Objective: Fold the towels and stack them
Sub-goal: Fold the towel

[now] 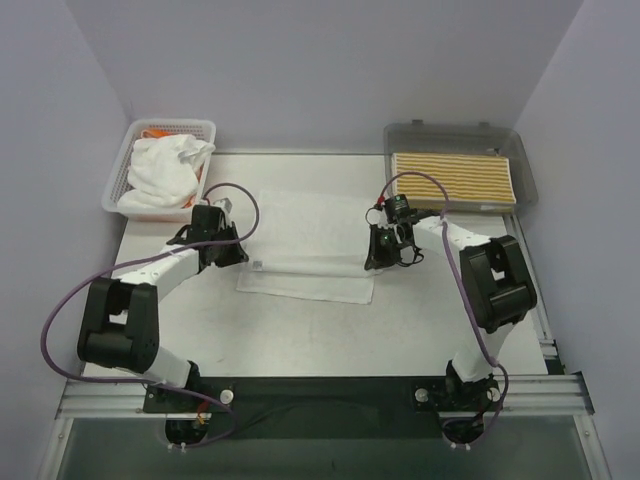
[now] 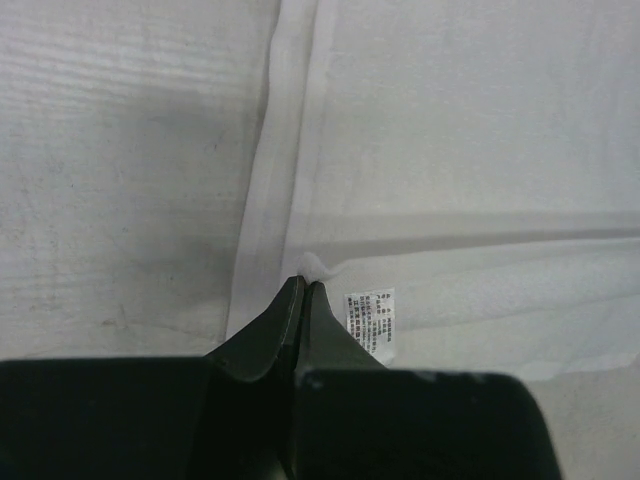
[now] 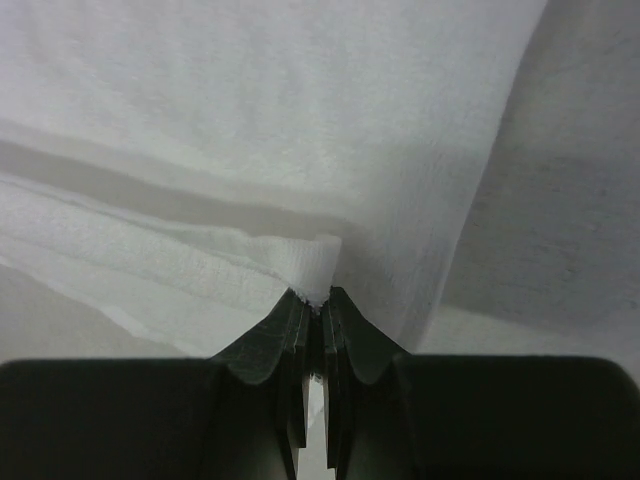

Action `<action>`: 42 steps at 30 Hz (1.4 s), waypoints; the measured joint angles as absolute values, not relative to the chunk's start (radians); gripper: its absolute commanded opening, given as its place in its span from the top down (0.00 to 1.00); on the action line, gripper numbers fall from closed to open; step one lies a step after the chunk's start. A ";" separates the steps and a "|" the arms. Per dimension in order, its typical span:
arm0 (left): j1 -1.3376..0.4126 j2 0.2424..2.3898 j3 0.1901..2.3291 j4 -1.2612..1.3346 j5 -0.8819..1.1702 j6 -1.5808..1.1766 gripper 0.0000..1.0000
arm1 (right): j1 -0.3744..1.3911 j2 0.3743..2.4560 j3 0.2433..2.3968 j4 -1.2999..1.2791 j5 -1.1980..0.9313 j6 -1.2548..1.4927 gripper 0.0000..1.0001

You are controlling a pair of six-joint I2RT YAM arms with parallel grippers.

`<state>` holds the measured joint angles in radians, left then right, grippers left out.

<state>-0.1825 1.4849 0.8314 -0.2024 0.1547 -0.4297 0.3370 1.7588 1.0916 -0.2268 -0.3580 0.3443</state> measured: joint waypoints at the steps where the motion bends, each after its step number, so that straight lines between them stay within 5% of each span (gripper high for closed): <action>1: -0.183 1.506 0.826 -0.203 0.152 -0.435 1.00 | 0.343 1.785 1.082 -0.226 -0.360 0.352 1.00; 9: -0.182 1.523 0.797 -0.199 0.134 -0.495 1.00 | 0.346 1.844 1.091 -0.213 -0.389 0.387 1.00; 16: -0.279 1.285 0.536 -0.176 0.134 -0.667 1.00 | 0.302 1.889 1.173 -0.213 -0.368 0.360 1.00; 23: -0.327 1.107 0.493 -0.154 0.078 -0.743 1.00 | 0.287 1.882 1.216 -0.230 -0.355 0.313 1.00; 32: -0.319 1.149 0.756 -0.155 -0.049 -0.559 1.00 | 0.287 1.810 1.359 -0.277 -0.330 0.259 1.00; 42: -0.191 1.460 1.154 -0.044 -0.071 -0.387 1.00 | 0.287 1.934 1.862 -0.273 -0.314 0.224 1.00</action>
<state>-0.1905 1.4601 1.1542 -0.0444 -0.0708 -0.3870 0.2867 1.9339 1.8618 -0.2729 -0.3138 0.2237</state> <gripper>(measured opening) 0.030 0.077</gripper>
